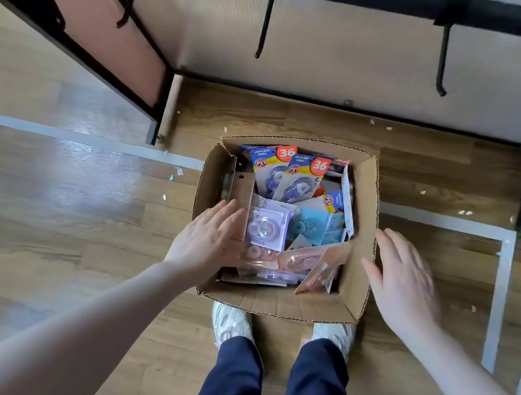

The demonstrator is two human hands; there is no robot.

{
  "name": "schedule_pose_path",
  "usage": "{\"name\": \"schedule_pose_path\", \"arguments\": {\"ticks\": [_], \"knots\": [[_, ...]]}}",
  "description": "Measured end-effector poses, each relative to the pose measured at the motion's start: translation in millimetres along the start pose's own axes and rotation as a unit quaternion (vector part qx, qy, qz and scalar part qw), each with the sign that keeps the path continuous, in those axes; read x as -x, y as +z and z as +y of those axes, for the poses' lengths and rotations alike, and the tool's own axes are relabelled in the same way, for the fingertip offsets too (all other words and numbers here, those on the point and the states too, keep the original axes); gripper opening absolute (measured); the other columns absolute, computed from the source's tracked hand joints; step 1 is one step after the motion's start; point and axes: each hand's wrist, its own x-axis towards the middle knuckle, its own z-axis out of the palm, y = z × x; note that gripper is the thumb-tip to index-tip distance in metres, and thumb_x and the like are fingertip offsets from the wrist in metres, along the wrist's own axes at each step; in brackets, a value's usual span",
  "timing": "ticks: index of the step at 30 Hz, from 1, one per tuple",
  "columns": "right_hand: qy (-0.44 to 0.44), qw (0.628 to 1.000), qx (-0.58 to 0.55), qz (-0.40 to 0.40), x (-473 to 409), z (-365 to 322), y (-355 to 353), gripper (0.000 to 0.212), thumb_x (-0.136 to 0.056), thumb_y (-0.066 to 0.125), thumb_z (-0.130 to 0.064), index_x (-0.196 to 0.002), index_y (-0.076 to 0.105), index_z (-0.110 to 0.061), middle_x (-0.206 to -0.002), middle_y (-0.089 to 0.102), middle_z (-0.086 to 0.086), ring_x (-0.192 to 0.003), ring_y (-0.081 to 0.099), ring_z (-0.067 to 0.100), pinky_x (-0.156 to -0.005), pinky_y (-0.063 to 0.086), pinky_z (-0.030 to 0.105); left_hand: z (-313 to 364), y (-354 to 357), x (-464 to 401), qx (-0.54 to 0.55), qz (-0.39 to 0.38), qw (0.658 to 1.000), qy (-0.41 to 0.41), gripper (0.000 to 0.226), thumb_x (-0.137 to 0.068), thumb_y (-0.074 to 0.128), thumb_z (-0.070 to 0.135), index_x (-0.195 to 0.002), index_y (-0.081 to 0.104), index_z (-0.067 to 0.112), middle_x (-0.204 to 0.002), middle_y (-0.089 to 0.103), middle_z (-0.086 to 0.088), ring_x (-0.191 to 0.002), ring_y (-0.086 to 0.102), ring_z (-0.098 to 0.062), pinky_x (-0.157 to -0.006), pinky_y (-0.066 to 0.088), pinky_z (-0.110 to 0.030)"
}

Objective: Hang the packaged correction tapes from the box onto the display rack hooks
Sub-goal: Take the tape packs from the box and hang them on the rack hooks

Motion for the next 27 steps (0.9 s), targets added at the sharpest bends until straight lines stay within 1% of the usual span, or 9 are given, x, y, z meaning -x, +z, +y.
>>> {"name": "schedule_pose_path", "arguments": {"ticks": [2, 4, 6, 11, 13, 16, 19, 24, 27], "knots": [[-0.008, 1.000, -0.003, 0.011, -4, 0, 15, 0.047, -0.083, 0.066, -0.019, -0.124, 0.054, 0.003, -0.126, 0.056, 0.020, -0.115, 0.055, 0.038, -0.095, 0.043, 0.047, 1, 11, -12, 0.010, -0.021, 1.000, 0.004, 0.082, -0.081, 0.018, 0.061, -0.148, 0.016, 0.015, -0.156, 0.011, -0.002, -0.144, 0.008, -0.017, -0.114, 0.008, -0.025], [-0.019, 1.000, 0.001, 0.017, -11, 1, 27, 0.048, -0.082, 0.067, -0.018, -0.122, 0.055, 0.003, -0.123, 0.057, 0.020, -0.112, 0.056, 0.037, -0.093, 0.045, 0.047, 0, 25, -29, 0.000, -0.034, 0.999, 0.012, 0.068, -0.094, 0.035, 0.048, -0.149, 0.010, 0.016, -0.157, 0.008, 0.000, -0.144, 0.004, -0.014, -0.114, 0.004, -0.023], [-0.023, 1.000, 0.007, 0.012, -19, 2, 37, 0.049, -0.082, 0.067, -0.020, -0.124, 0.054, 0.002, -0.125, 0.057, 0.019, -0.113, 0.056, 0.036, -0.093, 0.045, 0.045, 0, 38, -49, -0.014, -0.038, 0.999, 0.021, 0.069, -0.095, 0.043, 0.039, -0.149, 0.007, 0.017, -0.157, 0.007, -0.001, -0.144, 0.003, -0.014, -0.113, 0.003, -0.023], [-0.045, 0.999, 0.018, 0.009, -37, 8, 62, 0.048, -0.083, 0.064, -0.020, -0.125, 0.054, 0.000, -0.126, 0.056, 0.019, -0.115, 0.056, 0.035, -0.095, 0.042, 0.045, 1, 69, -95, -0.064, -0.050, 0.996, 0.022, 0.072, -0.096, 0.045, 0.037, -0.149, 0.001, 0.018, -0.158, 0.003, -0.002, -0.144, 0.001, -0.017, -0.115, 0.004, -0.028], [-0.063, 0.998, 0.027, 0.012, -42, 11, 70, 0.047, -0.081, 0.068, -0.017, -0.123, 0.056, 0.000, -0.125, 0.057, 0.018, -0.114, 0.056, 0.036, -0.095, 0.041, 0.045, 0, 79, -109, -0.087, -0.056, 0.995, 0.015, 0.073, -0.095, 0.048, 0.034, -0.149, 0.002, 0.017, -0.157, 0.009, -0.004, -0.144, 0.006, -0.019, -0.115, 0.007, -0.030], [-0.103, 0.993, 0.051, 0.022, -45, 15, 80, 0.048, -0.075, 0.072, -0.011, -0.120, 0.059, 0.000, -0.123, 0.059, 0.018, -0.114, 0.057, 0.035, -0.095, 0.033, 0.043, -10, 94, -120, -0.107, -0.068, 0.992, -0.028, 0.076, -0.090, 0.057, 0.026, -0.148, 0.010, 0.016, -0.150, 0.028, -0.006, -0.138, 0.024, -0.023, -0.112, 0.021, -0.034], [-0.159, 0.985, 0.068, 0.021, -46, 15, 89, 0.050, -0.072, 0.073, -0.005, -0.119, 0.059, 0.000, -0.123, 0.059, 0.018, -0.115, 0.056, 0.032, -0.098, 0.032, 0.044, -17, 103, -123, -0.137, -0.075, 0.986, -0.050, 0.090, -0.079, 0.071, 0.026, -0.148, 0.014, 0.017, -0.145, 0.034, -0.004, -0.131, 0.033, -0.024, -0.106, 0.031, -0.035], [-0.136, 0.987, 0.078, -0.035, -49, 14, 105, 0.061, -0.056, 0.081, 0.004, -0.114, 0.062, -0.002, -0.110, 0.065, 0.015, -0.102, 0.064, 0.030, -0.085, 0.052, 0.041, -16, 112, -132, -0.202, -0.059, 0.977, -0.040, 0.094, -0.072, 0.078, 0.031, -0.145, 0.019, 0.017, -0.140, 0.038, -0.002, -0.122, 0.039, -0.023, -0.097, 0.037, -0.032], [-0.126, 0.984, 0.111, -0.063, -55, 12, 113, 0.051, -0.064, 0.066, 0.004, -0.115, 0.060, 0.000, -0.106, 0.065, 0.016, -0.098, 0.063, 0.032, -0.083, 0.053, 0.040, -16, 115, -133, -0.198, -0.055, 0.978, -0.041, 0.090, -0.072, 0.078, 0.030, -0.142, 0.024, 0.017, -0.137, 0.041, -0.003, -0.121, 0.041, -0.023, -0.096, 0.037, -0.032]]}}
